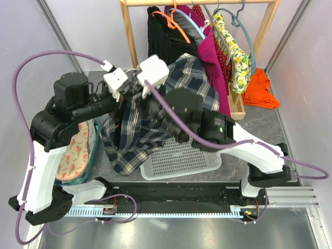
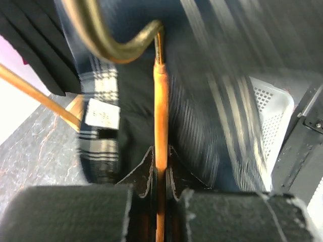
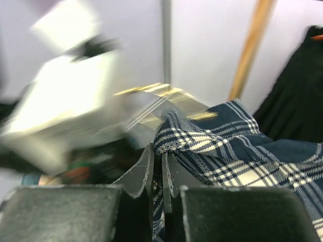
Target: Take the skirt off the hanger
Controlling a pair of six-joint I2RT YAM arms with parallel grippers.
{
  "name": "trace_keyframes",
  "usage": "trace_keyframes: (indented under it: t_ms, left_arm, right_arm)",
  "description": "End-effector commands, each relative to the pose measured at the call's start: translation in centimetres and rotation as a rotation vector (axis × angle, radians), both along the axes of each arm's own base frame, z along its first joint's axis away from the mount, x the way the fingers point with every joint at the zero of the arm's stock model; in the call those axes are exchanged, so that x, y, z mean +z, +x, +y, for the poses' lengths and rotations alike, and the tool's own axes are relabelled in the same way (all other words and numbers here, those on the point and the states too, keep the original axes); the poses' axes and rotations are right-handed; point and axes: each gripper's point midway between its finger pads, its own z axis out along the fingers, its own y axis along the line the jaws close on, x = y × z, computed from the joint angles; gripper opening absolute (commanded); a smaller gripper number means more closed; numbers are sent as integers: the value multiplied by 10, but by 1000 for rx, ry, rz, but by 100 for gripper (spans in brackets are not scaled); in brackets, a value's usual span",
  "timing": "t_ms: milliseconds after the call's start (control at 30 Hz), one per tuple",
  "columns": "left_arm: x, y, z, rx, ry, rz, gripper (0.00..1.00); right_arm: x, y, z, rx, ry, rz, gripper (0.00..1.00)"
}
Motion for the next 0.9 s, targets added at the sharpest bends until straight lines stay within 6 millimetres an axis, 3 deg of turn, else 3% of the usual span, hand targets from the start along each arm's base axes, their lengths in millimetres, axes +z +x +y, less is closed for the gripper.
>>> trace_keyframes:
  t_ms: [0, 67, 100, 200, 267, 300, 333, 367, 400, 433, 500, 533, 600, 667, 767, 800, 833, 867]
  left_arm:
    - [10, 20, -27, -35, -22, -10, 2]
    - [19, 21, -32, -49, -46, -28, 2]
    - [21, 20, -34, -53, -53, -30, 2]
    - [25, 24, -31, -28, -61, -49, 2]
    - [33, 23, -23, 1, -60, -82, 2]
    - [40, 21, -18, 12, -65, -109, 2]
    - [55, 18, -12, 31, -81, -149, 2]
    - [64, 13, -9, 35, -98, -166, 2]
    - [73, 9, -8, 31, -119, -175, 2]
    - [98, -1, -3, 27, -164, -220, 2]
    - [117, -11, 0, 19, -213, -231, 2]
    - [139, -19, 5, 18, -252, -280, 2]
    - [159, -25, 12, 31, -288, -328, 2]
    - [181, -39, 22, 34, -323, -396, 2]
    - [186, -60, 32, 16, -349, -416, 2]
    - [183, -67, 33, -1, -351, -410, 2]
    - [167, -66, 31, -5, -326, -366, 2]
    - [163, -80, 39, -14, -324, -377, 2]
  right_arm:
    - [26, -56, 14, 160, 65, -47, 0]
    - [29, -53, 0, 127, 91, -47, 0]
    - [14, -50, 1, 105, 59, -39, 0]
    - [7, -43, -14, 55, 37, -34, 0]
    - [9, -35, -42, -27, 35, -32, 0]
    - [-3, -30, -46, -54, 1, -31, 0]
    - [1, -25, -66, -103, 13, -29, 0]
    - [-3, -20, -74, -135, 4, -26, 0]
    - [-17, -12, -79, -168, -27, -18, 0]
    - [-19, -10, -88, -178, -23, -11, 0]
    - [-42, -2, -90, -192, -60, 8, 0]
    - [-46, -2, -93, -196, -47, 23, 0]
    - [-57, 4, -99, -234, -64, 37, 0]
    - [-56, 8, -115, -283, -68, 38, 0]
    - [-42, 14, -143, -345, -46, 27, 0]
    - [-33, 18, -158, -392, -29, 23, 0]
    - [-24, 18, -172, -420, -35, 3, 0]
    - [-15, 19, -183, -447, -27, -7, 0]
